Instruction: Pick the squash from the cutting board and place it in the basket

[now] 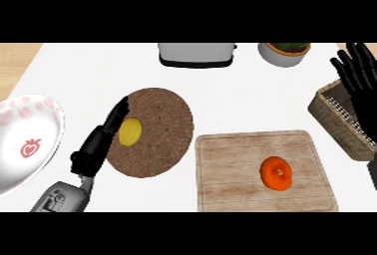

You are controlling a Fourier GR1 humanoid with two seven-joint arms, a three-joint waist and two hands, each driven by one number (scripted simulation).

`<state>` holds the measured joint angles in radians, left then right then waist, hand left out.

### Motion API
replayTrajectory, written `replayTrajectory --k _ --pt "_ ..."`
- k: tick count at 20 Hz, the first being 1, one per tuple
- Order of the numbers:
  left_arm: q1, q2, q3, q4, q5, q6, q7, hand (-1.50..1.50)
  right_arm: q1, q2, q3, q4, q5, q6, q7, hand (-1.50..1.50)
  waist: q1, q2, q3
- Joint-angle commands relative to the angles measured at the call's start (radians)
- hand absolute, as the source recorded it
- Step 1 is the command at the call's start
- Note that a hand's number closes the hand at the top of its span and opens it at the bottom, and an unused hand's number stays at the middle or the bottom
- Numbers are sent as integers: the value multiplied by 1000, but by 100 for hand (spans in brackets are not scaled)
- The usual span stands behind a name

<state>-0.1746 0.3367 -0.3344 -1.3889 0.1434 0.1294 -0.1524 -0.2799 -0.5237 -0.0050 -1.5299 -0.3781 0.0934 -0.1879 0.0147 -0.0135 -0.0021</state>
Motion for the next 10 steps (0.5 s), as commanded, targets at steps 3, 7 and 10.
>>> replayTrajectory --k 3,7,10 --pt "-34 34 142 8 22 62 80 0 26 -31 -23 123 77 22 -29 150 -6 17 3" --pt "-17 55 225 -14 74 130 191 0 86 -13 17 119 -2 240 -208 150 7 16 8" --pt "-55 74 246 -30 69 137 249 0 110 173 115 63 256 -117 -236 -150 -9 12 3"
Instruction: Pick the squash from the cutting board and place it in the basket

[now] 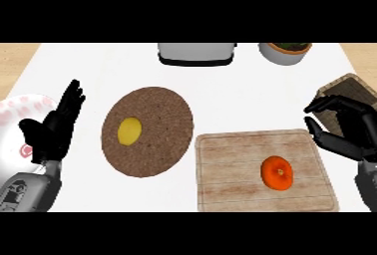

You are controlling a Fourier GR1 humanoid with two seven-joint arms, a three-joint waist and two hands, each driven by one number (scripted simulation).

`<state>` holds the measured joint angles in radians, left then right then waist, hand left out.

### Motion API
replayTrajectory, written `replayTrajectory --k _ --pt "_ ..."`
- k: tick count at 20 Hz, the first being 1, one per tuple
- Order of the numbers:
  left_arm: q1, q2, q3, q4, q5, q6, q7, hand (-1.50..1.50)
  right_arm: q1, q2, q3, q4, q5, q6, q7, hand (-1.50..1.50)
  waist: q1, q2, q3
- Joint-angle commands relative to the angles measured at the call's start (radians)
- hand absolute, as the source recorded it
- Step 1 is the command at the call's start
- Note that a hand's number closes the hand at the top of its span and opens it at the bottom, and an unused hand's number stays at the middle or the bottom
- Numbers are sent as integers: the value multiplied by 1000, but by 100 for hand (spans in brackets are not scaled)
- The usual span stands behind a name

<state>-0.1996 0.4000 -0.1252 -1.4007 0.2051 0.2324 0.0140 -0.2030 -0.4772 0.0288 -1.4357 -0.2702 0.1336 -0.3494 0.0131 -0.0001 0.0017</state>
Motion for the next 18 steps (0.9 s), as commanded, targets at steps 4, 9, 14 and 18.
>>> replayTrajectory --k 4,9,14,18 --pt "-2 2 37 10 3 36 62 0 46 118 64 -41 319 -430 90 -150 -17 -3 -4" --pt "29 8 40 -29 7 24 72 0 30 -2 57 -184 477 -521 422 -150 -23 -9 -5" --pt "21 12 47 -10 -5 35 68 0 114 -293 133 -274 490 -165 623 -150 -50 -12 -10" --pt "19 5 48 -10 -13 45 67 0 110 -398 178 -372 388 68 797 -150 -36 -9 -8"
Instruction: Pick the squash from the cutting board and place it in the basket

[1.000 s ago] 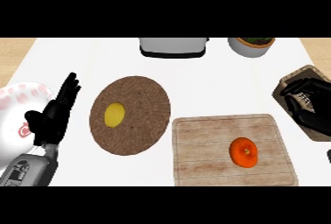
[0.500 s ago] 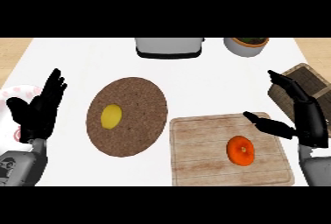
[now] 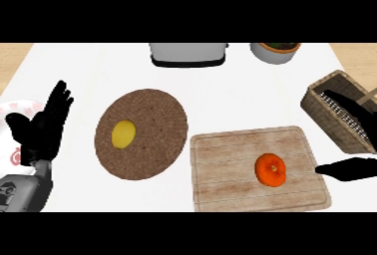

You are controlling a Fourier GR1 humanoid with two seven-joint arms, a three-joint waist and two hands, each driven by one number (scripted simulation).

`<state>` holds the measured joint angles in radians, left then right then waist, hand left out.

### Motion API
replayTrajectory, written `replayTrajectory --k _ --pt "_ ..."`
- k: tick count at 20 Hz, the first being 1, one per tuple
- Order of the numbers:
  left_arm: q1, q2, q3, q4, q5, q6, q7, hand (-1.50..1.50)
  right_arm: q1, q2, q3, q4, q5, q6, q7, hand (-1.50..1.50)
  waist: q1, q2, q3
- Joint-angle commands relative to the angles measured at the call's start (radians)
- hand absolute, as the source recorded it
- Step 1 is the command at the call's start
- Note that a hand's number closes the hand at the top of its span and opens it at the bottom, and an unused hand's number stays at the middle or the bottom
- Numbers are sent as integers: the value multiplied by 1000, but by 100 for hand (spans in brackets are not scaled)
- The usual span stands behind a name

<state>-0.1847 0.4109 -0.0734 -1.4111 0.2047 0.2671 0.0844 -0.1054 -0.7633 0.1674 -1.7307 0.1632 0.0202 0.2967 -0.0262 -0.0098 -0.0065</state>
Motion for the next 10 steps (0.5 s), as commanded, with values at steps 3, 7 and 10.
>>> replayTrajectory --k 3,7,10 --pt "-8 -10 -8 -31 -10 2 16 0 -15 -193 -44 -182 -210 322 250 -150 9 3 3" --pt "21 -33 7 -39 -14 -6 7 0 101 -205 -146 -307 -304 364 324 -150 11 6 6" --pt "34 -32 14 -77 -41 -15 16 0 -3 -131 -167 -198 -326 402 356 -150 29 9 6"
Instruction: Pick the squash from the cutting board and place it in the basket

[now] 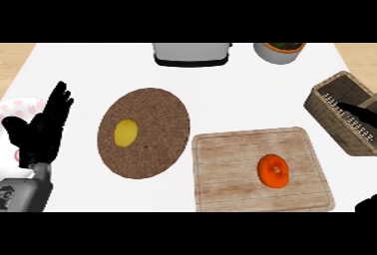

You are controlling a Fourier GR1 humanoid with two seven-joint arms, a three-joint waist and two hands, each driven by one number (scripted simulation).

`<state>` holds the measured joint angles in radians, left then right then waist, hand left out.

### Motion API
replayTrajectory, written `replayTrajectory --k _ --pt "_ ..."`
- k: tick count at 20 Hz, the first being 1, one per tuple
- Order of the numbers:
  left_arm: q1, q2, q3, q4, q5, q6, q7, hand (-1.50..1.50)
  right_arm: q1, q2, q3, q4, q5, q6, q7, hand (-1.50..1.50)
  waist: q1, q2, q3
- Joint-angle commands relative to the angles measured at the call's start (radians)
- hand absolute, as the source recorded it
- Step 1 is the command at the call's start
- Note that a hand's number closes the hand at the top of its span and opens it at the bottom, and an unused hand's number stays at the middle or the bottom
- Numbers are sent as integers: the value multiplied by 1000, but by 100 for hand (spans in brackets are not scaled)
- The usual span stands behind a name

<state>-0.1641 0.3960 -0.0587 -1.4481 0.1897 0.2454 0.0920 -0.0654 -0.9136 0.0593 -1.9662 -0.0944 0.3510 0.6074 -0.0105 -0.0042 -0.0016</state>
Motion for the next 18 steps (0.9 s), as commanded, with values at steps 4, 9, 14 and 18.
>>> replayTrajectory --k 4,9,14,18 --pt "-30 -46 -4 -28 -50 11 58 0 54 149 -42 -75 61 -28 17 -150 5 3 2" --pt "-2 -24 49 -62 -56 -27 66 0 116 262 -14 -13 187 -32 -110 -150 8 3 2" --pt "51 -38 78 -66 -44 -89 20 0 165 344 11 62 304 -41 -251 -150 11 3 2" --pt "-27 -68 77 -32 -77 -65 64 0 219 432 86 100 447 -121 -341 -150 6 4 2"
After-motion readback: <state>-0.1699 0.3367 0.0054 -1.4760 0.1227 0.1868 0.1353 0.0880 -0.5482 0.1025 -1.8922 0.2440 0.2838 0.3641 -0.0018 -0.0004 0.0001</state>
